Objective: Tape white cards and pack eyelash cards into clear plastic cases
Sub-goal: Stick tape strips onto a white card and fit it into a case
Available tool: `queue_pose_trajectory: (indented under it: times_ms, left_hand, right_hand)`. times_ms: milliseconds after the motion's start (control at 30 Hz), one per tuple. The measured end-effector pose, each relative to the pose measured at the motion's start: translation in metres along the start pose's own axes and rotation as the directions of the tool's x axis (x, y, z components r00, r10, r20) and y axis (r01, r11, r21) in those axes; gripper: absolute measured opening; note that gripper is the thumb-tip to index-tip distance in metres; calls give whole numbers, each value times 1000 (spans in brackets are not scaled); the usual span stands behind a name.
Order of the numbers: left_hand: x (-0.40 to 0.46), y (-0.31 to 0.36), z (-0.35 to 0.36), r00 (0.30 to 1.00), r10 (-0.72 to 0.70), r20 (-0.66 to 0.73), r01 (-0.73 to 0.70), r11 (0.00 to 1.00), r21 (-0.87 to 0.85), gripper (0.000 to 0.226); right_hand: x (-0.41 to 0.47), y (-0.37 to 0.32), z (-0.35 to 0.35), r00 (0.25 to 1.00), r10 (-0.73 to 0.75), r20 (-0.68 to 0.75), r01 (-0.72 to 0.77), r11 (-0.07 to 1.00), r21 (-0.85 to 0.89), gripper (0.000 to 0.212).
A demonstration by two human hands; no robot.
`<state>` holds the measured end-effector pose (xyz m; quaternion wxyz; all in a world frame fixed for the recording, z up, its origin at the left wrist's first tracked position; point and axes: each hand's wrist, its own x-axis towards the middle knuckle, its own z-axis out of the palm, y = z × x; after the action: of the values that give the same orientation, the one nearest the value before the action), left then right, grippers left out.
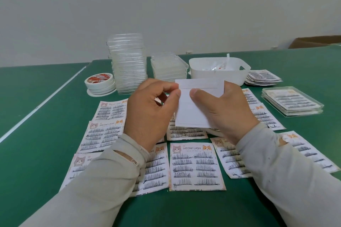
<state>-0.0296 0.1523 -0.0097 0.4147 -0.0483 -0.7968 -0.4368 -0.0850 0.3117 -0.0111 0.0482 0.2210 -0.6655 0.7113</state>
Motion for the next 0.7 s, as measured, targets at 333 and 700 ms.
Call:
queue_pose_trajectory:
  times_ms: [333, 700]
  left_hand:
    - [0, -1, 1, 1000, 0, -9, 0, 1000, 7, 16]
    - [0, -3, 1, 1000, -11, 10, 11, 1000, 19, 12]
  right_hand:
    - [0, 0, 2, 999, -45, -14, 44, 998, -38, 6]
    - [0, 0, 3, 993, -121, -11, 118, 981, -154, 9]
